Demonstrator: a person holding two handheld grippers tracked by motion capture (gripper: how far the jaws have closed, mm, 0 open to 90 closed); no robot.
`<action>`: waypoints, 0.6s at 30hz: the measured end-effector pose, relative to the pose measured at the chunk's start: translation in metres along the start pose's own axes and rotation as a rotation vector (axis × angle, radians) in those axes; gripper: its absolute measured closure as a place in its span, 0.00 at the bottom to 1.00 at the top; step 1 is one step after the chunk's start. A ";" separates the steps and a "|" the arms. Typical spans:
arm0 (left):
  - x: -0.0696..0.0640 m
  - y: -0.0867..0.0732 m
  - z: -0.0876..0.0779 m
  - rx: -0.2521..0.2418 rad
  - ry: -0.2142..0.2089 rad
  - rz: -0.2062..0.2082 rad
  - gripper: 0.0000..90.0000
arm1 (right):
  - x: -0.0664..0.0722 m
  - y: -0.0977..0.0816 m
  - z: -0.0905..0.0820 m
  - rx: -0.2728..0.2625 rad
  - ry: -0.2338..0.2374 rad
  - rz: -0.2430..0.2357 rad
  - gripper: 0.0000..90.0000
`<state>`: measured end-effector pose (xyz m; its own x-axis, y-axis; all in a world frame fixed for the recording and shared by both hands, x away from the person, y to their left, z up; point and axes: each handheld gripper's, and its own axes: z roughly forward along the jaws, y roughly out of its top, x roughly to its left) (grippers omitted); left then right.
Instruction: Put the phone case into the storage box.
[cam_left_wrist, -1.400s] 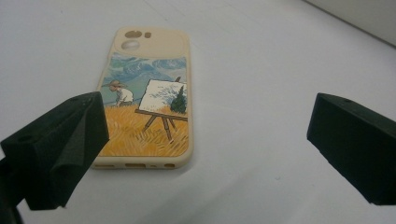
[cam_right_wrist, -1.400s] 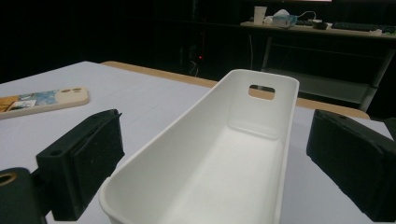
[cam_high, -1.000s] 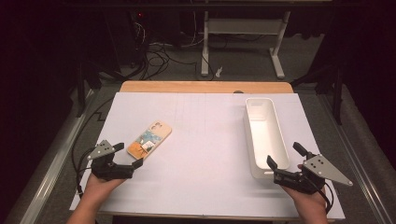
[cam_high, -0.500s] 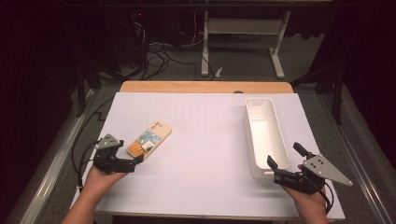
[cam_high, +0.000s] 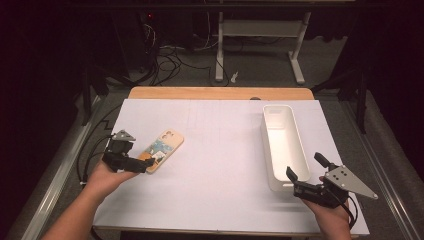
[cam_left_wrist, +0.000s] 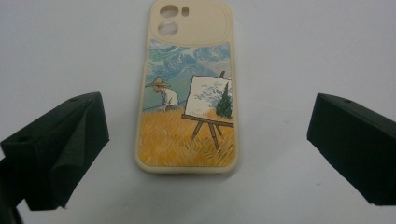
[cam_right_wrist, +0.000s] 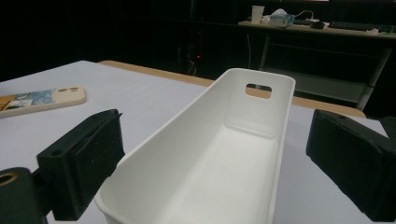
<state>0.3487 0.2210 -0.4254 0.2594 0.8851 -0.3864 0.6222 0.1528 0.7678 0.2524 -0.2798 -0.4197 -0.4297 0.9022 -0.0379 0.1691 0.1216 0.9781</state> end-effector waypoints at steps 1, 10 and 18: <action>0.000 0.001 0.001 0.006 0.005 0.003 0.00 | 0.000 0.000 0.000 0.000 0.000 0.000 0.05; -0.007 0.009 0.016 0.136 0.052 0.068 0.00 | 0.000 0.000 0.000 -0.002 0.004 -0.001 0.05; -0.009 0.015 0.033 0.254 0.102 0.077 0.00 | 0.000 0.000 0.000 -0.004 0.005 -0.001 0.05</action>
<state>0.3803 0.2012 -0.4276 0.2456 0.9315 -0.2682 0.7719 -0.0205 0.6354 0.2522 -0.2798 -0.4192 -0.4342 0.9000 -0.0379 0.1652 0.1209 0.9788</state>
